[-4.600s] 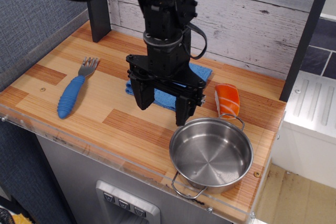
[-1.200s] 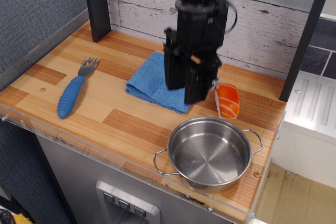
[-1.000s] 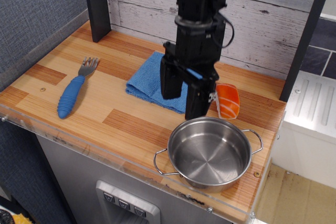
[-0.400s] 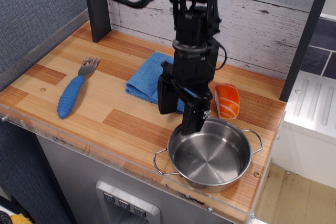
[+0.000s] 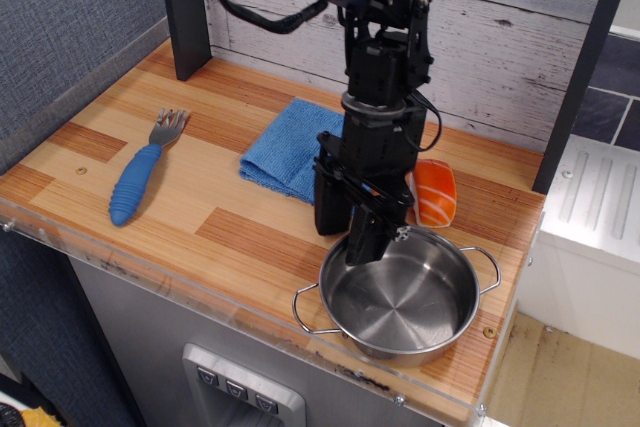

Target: Put the pot on the cloth.

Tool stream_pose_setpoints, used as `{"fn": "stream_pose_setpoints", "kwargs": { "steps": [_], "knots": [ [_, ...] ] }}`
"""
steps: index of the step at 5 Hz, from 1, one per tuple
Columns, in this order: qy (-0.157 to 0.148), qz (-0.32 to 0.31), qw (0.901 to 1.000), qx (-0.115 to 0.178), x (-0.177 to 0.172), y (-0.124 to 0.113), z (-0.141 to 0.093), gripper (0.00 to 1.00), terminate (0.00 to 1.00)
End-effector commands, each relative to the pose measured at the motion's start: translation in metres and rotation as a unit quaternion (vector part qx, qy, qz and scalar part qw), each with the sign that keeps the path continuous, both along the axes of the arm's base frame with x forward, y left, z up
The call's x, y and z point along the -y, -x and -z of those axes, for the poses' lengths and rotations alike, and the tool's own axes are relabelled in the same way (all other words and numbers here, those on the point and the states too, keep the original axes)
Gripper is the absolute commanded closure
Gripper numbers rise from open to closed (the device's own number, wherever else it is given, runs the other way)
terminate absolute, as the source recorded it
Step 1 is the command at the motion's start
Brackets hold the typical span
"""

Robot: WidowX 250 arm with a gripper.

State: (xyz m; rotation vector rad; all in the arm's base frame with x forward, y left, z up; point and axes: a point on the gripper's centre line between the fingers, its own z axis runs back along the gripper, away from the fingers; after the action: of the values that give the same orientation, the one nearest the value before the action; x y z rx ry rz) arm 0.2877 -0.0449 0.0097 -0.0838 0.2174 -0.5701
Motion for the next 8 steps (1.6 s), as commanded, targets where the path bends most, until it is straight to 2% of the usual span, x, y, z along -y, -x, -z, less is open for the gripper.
{"fn": "stream_pose_setpoints", "kwargs": {
  "steps": [1,2,3,4,5,6,7,8],
  "knots": [
    [-0.006,0.004,0.9997,0.023,-0.002,0.001,-0.011,1.00,0.00],
    [-0.005,0.004,0.9996,0.028,-0.001,0.002,-0.014,1.00,0.00],
    [0.027,-0.040,0.9946,0.091,-0.003,0.006,-0.064,1.00,0.00],
    [0.030,-0.118,0.9799,0.158,-0.016,0.000,-0.112,1.00,0.00],
    [0.003,-0.212,0.9652,0.153,-0.055,-0.020,-0.118,1.00,0.00],
    [-0.012,-0.252,0.9612,0.111,-0.085,-0.023,-0.082,1.00,0.00],
    [-0.024,-0.267,0.9585,0.096,-0.096,-0.023,-0.058,1.00,0.00],
    [-0.022,-0.274,0.9566,0.098,-0.097,-0.029,-0.050,1.00,0.00]
  ]
}}
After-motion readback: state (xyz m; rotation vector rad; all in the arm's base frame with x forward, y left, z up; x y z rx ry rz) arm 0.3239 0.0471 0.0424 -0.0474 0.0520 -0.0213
